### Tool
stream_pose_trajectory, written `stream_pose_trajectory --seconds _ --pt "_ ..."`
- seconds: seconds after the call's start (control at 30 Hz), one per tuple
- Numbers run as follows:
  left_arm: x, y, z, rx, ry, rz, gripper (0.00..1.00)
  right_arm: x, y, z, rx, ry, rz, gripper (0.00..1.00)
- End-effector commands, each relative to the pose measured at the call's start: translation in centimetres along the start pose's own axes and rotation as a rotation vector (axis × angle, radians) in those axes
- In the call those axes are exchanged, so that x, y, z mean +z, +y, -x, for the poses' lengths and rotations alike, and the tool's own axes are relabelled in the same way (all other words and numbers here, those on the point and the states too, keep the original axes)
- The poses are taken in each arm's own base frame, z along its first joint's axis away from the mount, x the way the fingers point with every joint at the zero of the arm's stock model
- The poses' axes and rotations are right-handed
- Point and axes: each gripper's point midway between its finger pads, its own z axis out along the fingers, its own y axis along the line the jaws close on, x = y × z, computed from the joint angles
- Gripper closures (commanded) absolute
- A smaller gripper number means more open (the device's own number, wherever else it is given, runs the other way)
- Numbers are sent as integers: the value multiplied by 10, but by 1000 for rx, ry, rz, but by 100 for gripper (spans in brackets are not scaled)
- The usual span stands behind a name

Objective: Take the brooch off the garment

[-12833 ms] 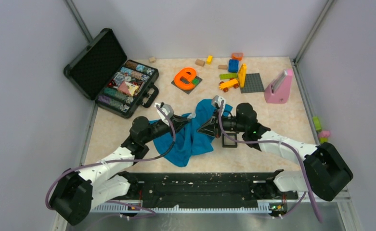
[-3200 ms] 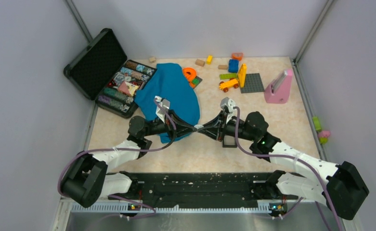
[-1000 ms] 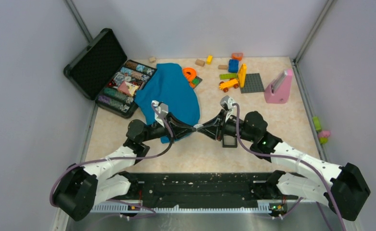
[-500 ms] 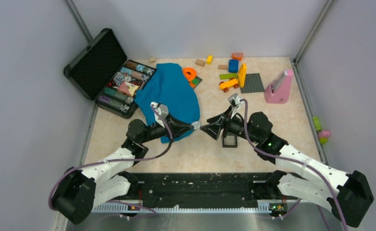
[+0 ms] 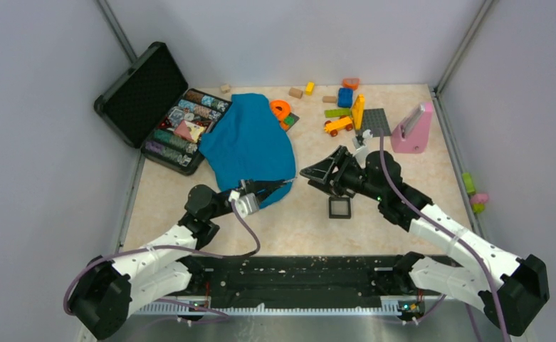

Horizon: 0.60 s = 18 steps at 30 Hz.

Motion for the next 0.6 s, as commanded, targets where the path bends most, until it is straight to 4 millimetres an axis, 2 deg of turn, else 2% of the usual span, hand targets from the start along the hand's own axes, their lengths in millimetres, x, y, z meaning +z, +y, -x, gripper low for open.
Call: stream_pose_trajectory --seconds 0.0,0.07,0.33,0.57 --pt "1 17 4 480 34 11 100 -10 18 -2 228 13 -31 40" --pt "2 28 6 511 53 48 100 -12 20 -7 245 30 -21 40" --pt "13 22 3 573 54 -29 100 -12 31 -13 294 49 48 47" --pt "17 16 5 598 36 -72 100 -2 25 -14 310 49 38 50"
